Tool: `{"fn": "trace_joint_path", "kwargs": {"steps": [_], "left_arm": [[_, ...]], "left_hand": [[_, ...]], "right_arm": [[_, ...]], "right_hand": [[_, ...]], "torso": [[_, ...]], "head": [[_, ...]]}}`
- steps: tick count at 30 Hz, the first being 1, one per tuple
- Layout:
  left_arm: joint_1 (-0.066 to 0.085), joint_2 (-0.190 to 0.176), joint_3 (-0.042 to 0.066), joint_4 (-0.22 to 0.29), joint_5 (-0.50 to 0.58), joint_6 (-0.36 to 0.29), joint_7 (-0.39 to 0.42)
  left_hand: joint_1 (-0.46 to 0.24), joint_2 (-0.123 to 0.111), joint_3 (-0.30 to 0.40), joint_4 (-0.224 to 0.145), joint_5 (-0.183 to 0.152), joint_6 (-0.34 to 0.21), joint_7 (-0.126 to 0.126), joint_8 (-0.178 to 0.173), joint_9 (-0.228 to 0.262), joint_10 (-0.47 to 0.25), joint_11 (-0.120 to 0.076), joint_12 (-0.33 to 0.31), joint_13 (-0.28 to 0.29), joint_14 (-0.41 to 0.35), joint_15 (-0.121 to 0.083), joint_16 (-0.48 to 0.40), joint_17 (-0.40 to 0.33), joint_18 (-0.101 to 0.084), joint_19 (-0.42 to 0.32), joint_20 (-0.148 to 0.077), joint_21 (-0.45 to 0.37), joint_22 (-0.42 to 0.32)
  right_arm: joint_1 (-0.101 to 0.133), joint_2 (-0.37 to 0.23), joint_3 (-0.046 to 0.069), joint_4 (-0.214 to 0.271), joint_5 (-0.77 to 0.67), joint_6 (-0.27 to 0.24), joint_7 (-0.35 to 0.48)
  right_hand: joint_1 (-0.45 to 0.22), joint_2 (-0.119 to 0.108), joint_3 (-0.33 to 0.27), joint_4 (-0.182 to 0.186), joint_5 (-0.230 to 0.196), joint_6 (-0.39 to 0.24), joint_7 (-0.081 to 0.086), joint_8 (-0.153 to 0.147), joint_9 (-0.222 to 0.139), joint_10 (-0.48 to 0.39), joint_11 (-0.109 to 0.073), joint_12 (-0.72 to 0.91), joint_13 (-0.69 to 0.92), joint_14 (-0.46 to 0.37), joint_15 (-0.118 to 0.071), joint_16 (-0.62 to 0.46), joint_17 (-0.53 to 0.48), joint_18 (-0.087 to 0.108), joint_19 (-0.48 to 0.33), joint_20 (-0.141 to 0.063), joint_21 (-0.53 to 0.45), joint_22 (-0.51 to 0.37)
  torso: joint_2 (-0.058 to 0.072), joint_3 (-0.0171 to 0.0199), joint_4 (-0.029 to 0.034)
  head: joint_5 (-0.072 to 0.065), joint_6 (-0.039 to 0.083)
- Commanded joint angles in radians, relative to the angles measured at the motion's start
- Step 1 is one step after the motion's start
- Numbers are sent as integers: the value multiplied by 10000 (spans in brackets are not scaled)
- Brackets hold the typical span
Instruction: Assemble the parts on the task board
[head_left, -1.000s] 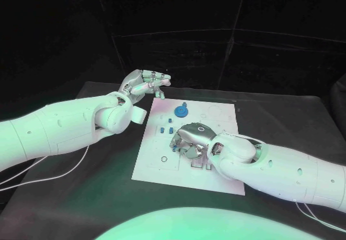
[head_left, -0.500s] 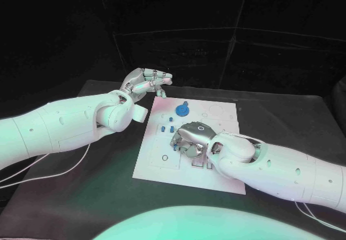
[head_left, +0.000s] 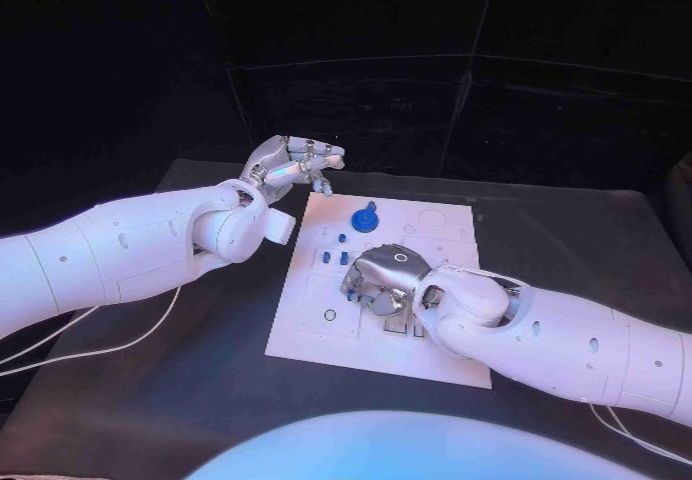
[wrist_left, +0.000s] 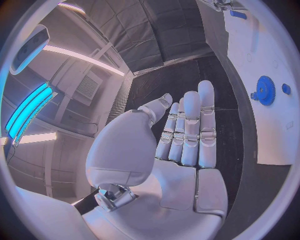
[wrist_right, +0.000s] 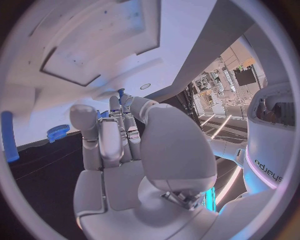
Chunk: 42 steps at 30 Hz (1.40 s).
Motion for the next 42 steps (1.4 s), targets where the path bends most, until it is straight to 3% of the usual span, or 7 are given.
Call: {"fn": "trace_joint_path", "kwargs": {"steps": [1,8,14,20,26,32,42], "left_arm": [[14,7,7,1,39,144,5],[14,4,7,-3,39,151,-12],[14,3,7,-24,39,188,-42],[13,3,7,-35,39,261,-73],[8,-4,6,-58,39,291,-102],[5,-23,4,-51,39,305,-134],[-1,-35,1,-48,39,295,-138]], "left_hand": [[-46,-27,-57,12,-18,-63,23,35,-14,-99,1,25,11,5,-17,20,-10,51,36,0,-53,-11],[-46,-27,-57,12,-18,-63,23,35,-14,-99,1,25,11,5,-17,20,-10,51,36,0,-53,-11],[-24,-4,-57,6,-17,-79,27,42,-15,-125,5,43,12,-8,-13,21,-26,51,40,4,-77,-31],[55,50,-15,-31,-15,-88,26,57,-15,-151,2,69,13,-23,-17,24,-47,55,50,1,-101,-53],[54,44,-18,-33,-16,-93,29,56,-15,-156,5,70,13,-23,-17,25,-50,54,52,2,-103,-55],[53,37,-24,-36,-17,-102,34,56,-17,-166,9,74,12,-25,-15,27,-54,54,54,2,-108,-59],[100,28,-16,-76,-15,-121,38,61,-18,-191,11,93,12,-35,-14,32,-69,54,63,2,-124,-74]], "right_arm": [[10,22,-1,0,-218,283,-22],[11,51,-1,-60,-233,331,-75],[10,30,-3,-62,-80,-733,-37],[-7,-138,-4,149,190,-2321,291],[-22,-724,1,712,706,-3102,617],[213,-1895,63,1444,1356,-2335,264],[917,-3026,109,1604,1120,-611,-892]], "right_hand": [[-155,-14,-30,-63,-37,-15,54,7,13,-65,31,-4,-5,364,-10,31,-19,-126,41,34,42,1],[-835,-391,-489,30,229,-675,287,-70,-67,-1004,314,-461,-68,208,232,-254,-425,-27,-393,216,-338,-719],[-1288,-640,-1401,167,655,-871,357,-23,-39,-1578,429,-465,-19,-147,356,-819,-1219,148,-944,392,-898,-1659],[-1320,-581,-1861,215,730,-886,356,-17,-35,-1558,416,-219,12,-189,340,-882,-1410,172,-1004,394,-960,-1775],[-1227,-496,-2045,215,956,-909,340,-17,-35,-1547,396,-55,9,-154,319,-823,-1413,163,-953,373,-916,-1710],[-1127,-413,-2131,208,1068,-835,172,13,-23,-1254,258,246,33,30,218,-532,-1119,107,-715,320,-692,-1342],[-1313,-656,-3224,399,589,-1301,104,-69,-66,-1763,228,293,-45,71,190,-660,-1373,109,-673,278,-786,-1483]], "torso": [[-2,-5,8],[1,-4,4],[-5,1,-3],[-8,5,-11],[-20,11,-32],[-34,1,-28],[-18,22,-30]], "head": [[6,-3],[8,-14],[-6,5],[-19,34],[-35,100],[-185,221],[-319,370]]}}
